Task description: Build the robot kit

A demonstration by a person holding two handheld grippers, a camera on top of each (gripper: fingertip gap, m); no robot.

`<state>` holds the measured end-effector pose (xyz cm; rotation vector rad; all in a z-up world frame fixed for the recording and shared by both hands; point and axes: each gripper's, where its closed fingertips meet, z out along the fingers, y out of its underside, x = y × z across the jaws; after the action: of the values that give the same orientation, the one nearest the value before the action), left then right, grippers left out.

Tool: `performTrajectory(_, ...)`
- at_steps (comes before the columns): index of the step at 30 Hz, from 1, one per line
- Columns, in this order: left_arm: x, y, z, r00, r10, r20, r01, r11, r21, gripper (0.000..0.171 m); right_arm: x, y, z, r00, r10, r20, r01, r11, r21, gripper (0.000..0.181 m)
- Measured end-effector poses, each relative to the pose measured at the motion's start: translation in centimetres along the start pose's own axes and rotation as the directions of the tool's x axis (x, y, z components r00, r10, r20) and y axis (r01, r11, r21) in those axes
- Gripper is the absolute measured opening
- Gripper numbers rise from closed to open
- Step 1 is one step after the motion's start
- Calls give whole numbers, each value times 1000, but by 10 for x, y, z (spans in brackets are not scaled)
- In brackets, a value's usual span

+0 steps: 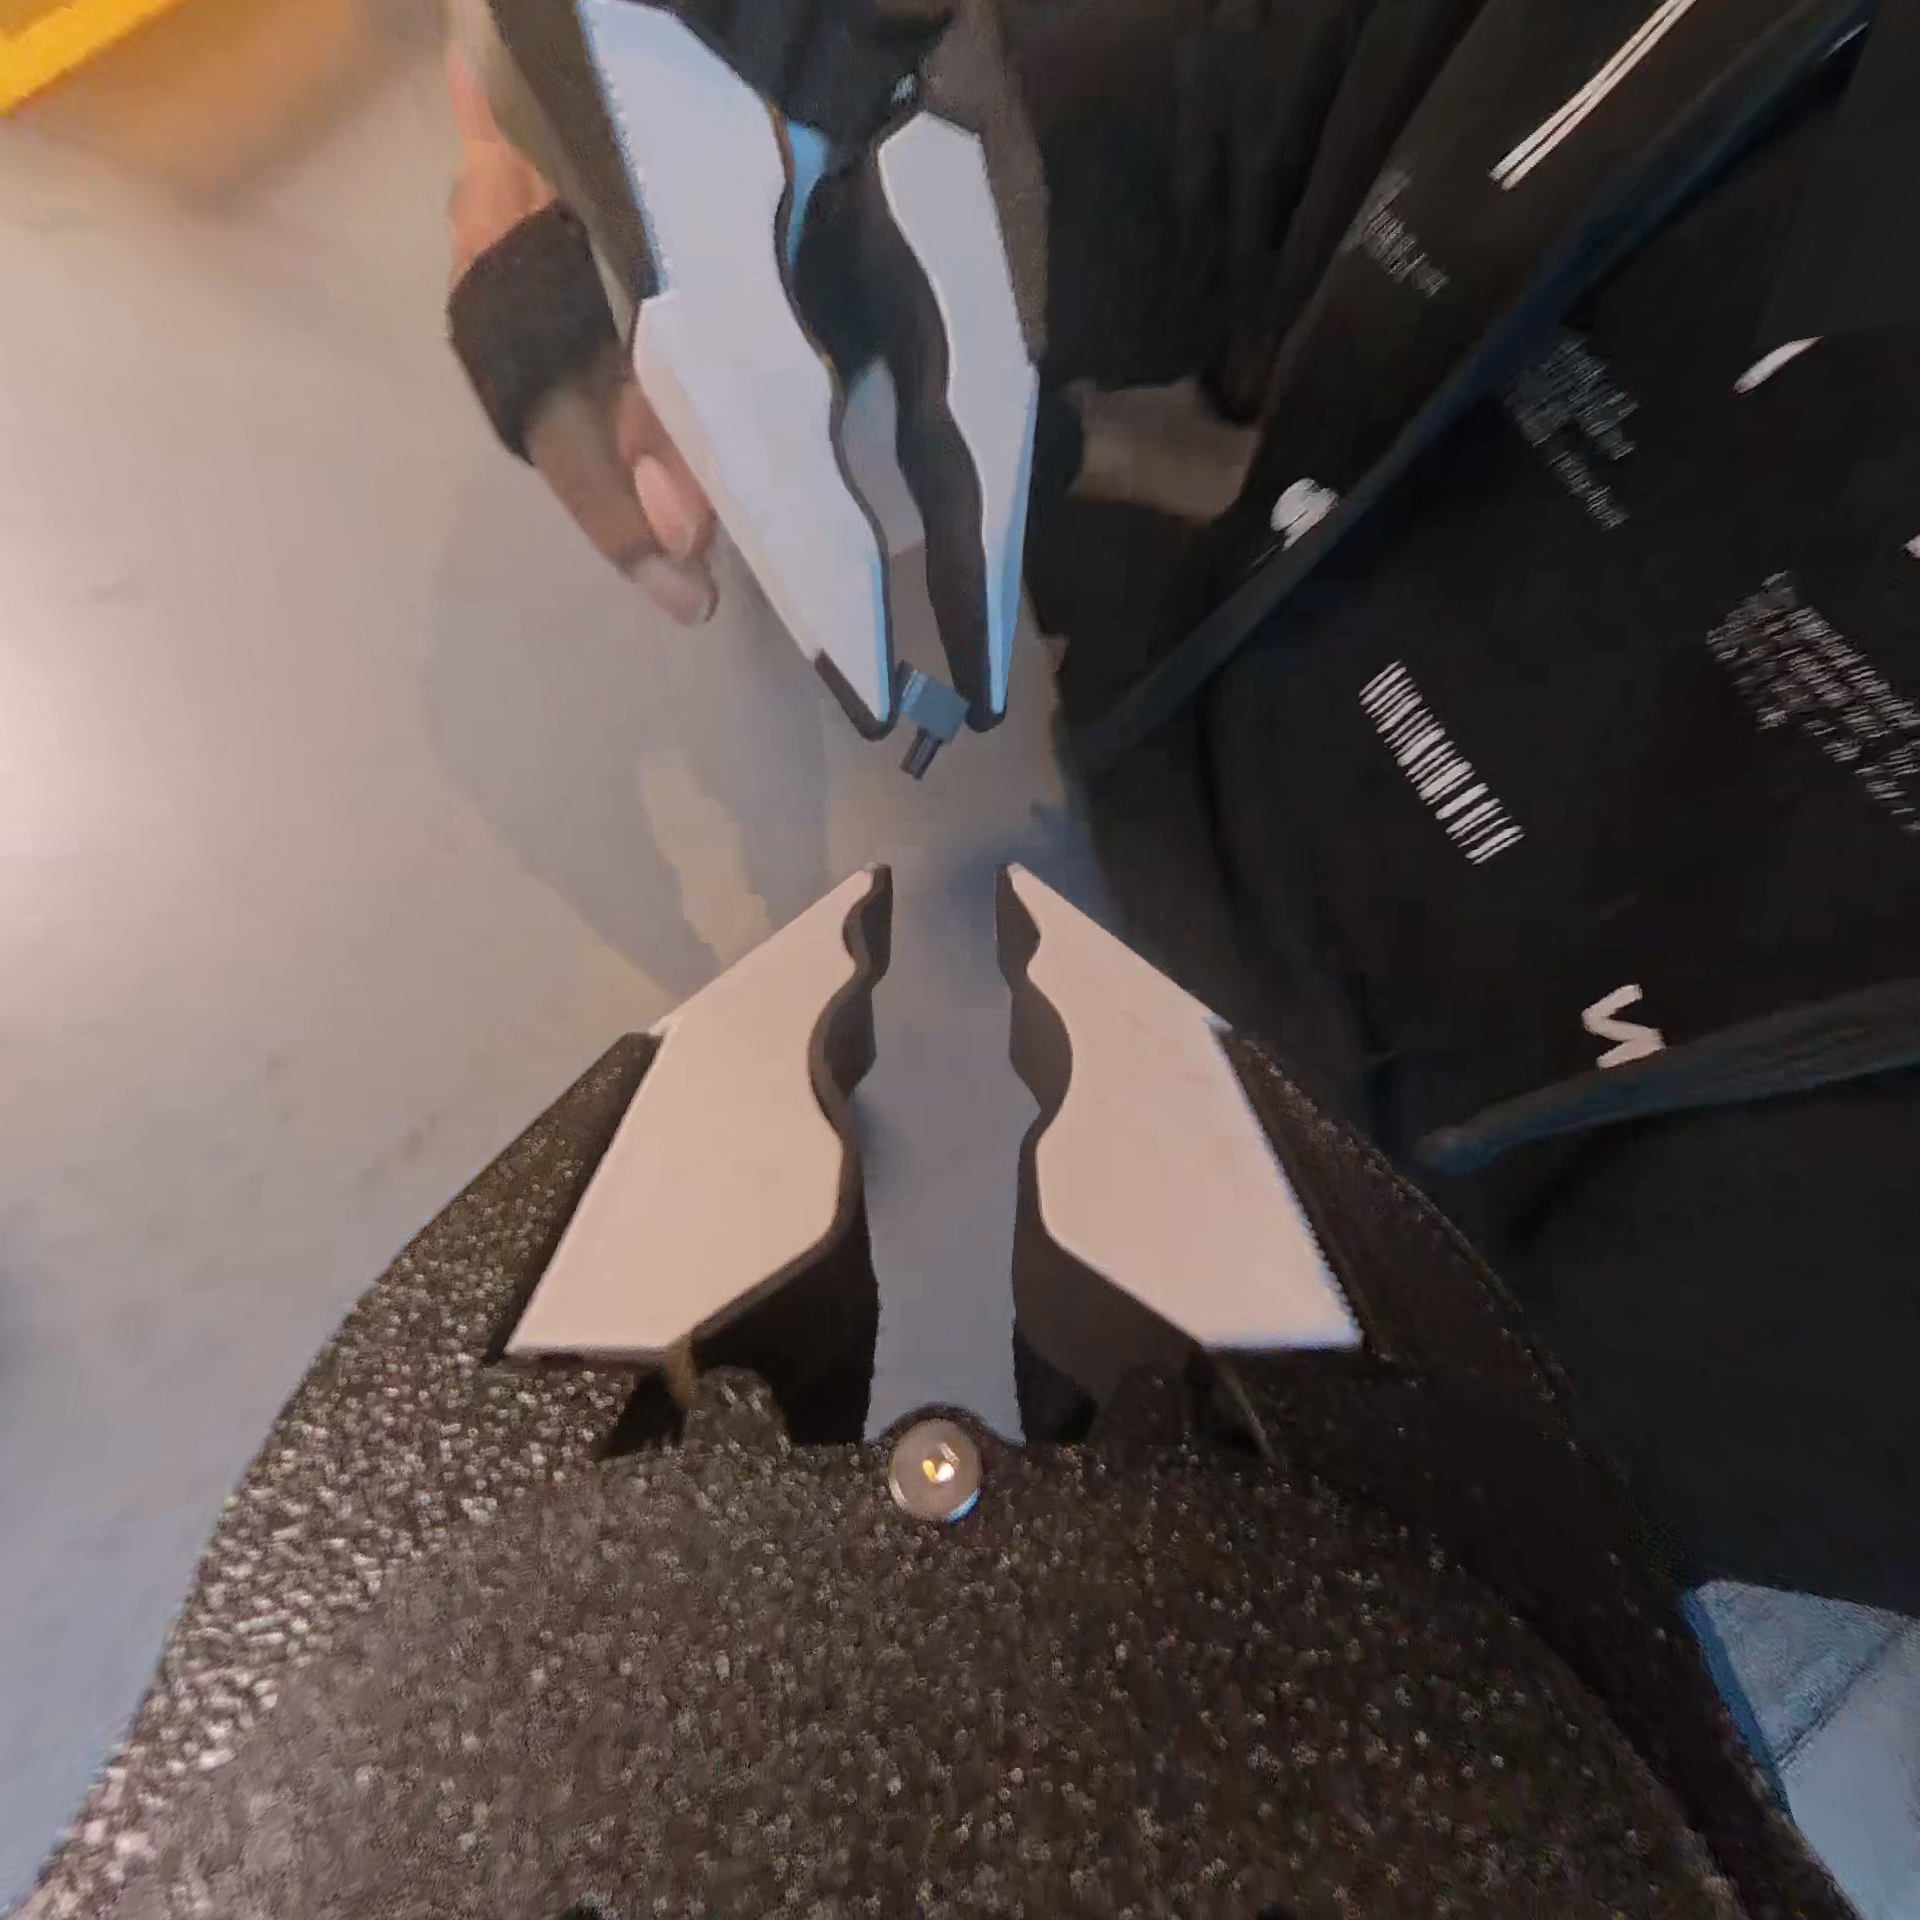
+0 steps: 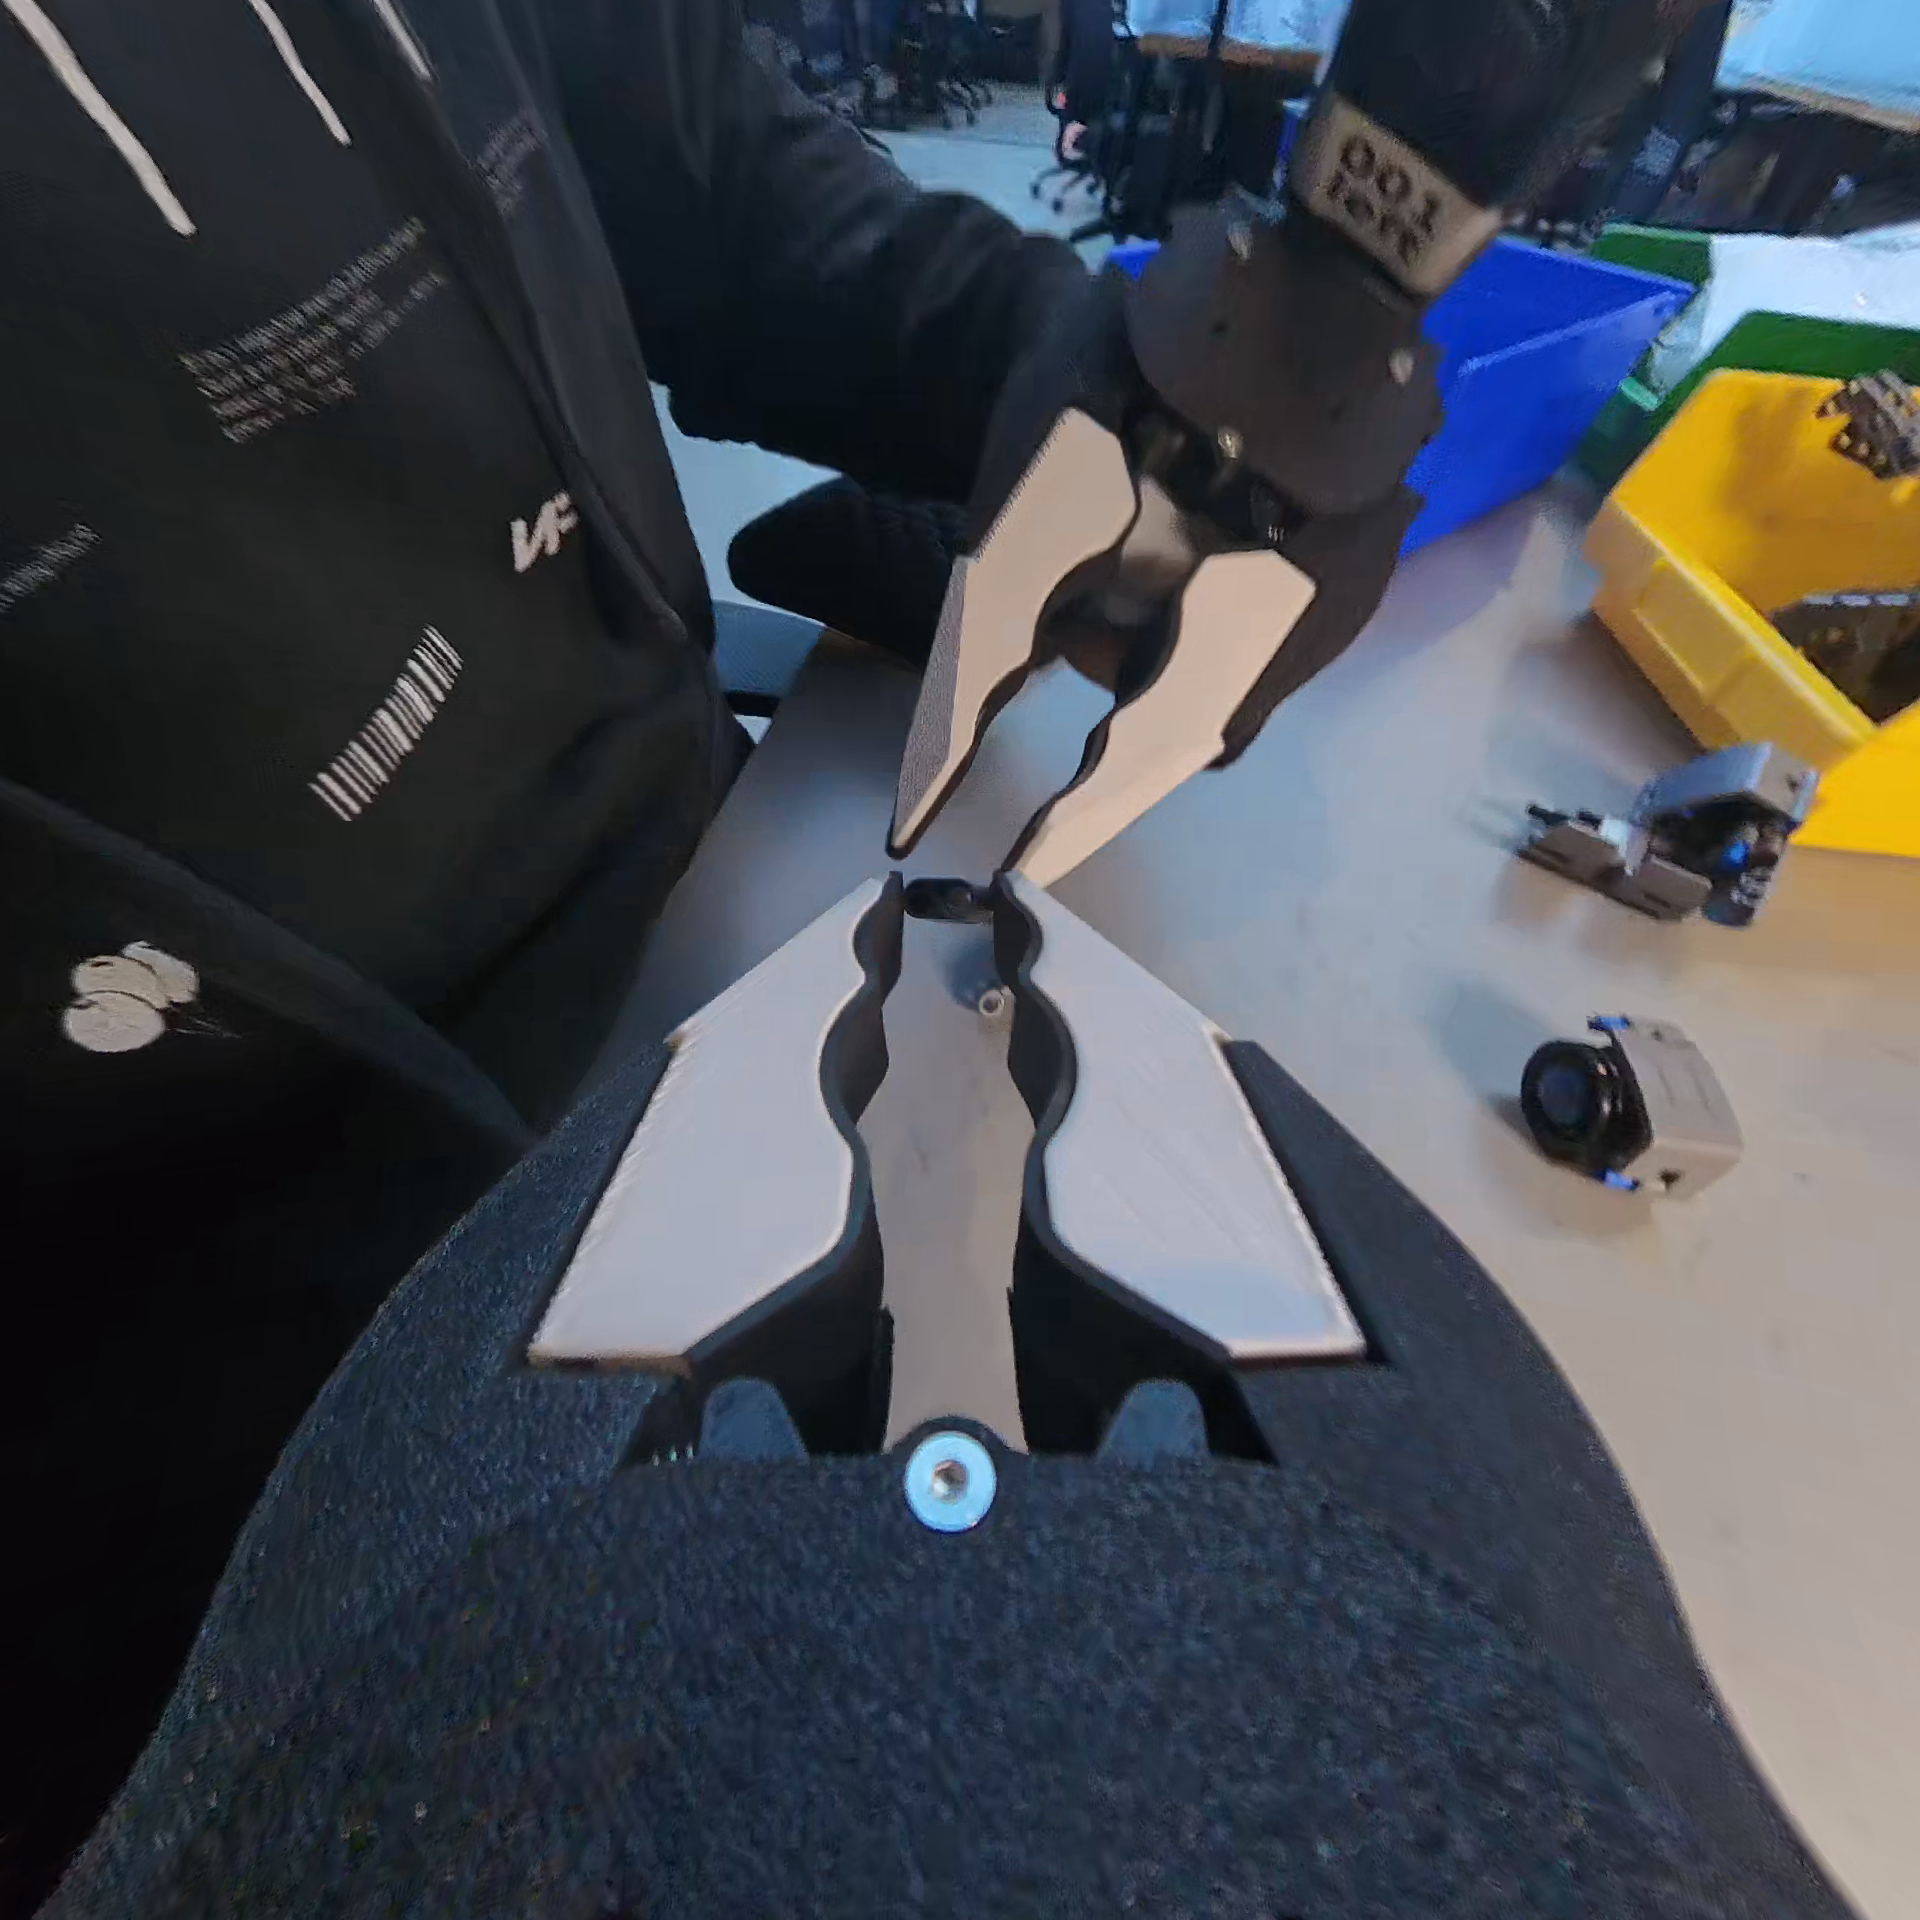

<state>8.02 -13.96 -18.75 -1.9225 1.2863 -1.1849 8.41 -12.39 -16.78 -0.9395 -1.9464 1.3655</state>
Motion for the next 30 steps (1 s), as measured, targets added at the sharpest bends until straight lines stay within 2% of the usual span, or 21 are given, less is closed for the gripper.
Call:
performTrajectory(4, 18, -19, -1, 992, -6, -127, 25, 989, 143, 20, -13, -18, 8, 991, -53, 123, 53, 999, 0, 15)
performTrajectory(10, 22, -17, -5, 994, 49, -98, -35, 989, 143, 7, -18, -24, 19, 978, -69, 197, 76, 997, -28, 15)
performTrajectory(18, 4, -16, -22, 994, 54, 92, -78, 955, 285, 4, 6, -19, 18, 1000, 20, 22, -20, 1000, 3, 17)
performTrajectory(24, -2, -13, -21, 992, 57, 109, -89, 945, 315, 4, 12, -13, 20, 998, 47, -36, -47, 999, -22, 15)
performTrajectory(30, -5, -10, -19, 991, 59, 119, -92, 950, 300, 4, 15, -12, 21, 997, 63, -43, -64, 998, -28, 15)
